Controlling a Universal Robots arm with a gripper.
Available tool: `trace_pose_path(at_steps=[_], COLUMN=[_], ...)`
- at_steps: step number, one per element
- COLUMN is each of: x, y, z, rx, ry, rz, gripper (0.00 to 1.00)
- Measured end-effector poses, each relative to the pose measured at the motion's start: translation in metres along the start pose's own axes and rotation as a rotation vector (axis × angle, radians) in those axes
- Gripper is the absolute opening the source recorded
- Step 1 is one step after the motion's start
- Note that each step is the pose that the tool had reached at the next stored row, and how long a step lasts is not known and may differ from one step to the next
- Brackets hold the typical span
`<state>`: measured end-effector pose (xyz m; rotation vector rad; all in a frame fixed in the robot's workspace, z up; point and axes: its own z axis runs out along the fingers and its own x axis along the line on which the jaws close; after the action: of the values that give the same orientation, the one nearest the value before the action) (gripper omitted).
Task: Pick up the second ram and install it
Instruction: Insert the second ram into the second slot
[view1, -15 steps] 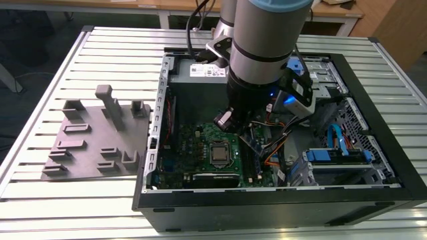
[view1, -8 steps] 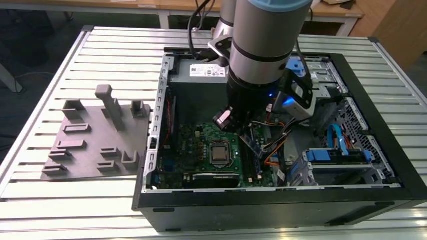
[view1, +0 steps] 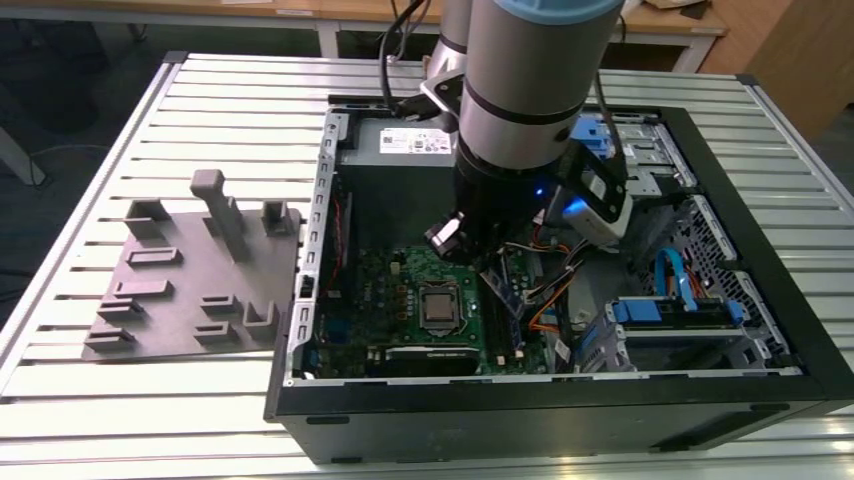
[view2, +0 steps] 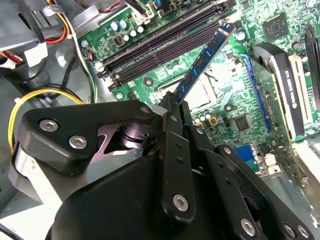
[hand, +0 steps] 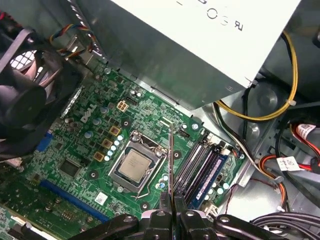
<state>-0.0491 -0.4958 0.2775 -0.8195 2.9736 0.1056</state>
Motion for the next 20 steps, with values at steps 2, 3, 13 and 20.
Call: trace_pose_path(at_steps=[2,3,13,20], x=[0.0,0.0,0.0,0.0], y=[0.0,0.0,0.0,0.0], z=[0.0001,0.0001,0.0002,0.0004], rx=[0.0009,0.0014,0.0059,0.009], ry=[-0.0007,-0.001,-0.0042,-0.0065], rz=[0.013,0.019,0.083,0.126], gripper=[0.14,0.14,0.14,0.14])
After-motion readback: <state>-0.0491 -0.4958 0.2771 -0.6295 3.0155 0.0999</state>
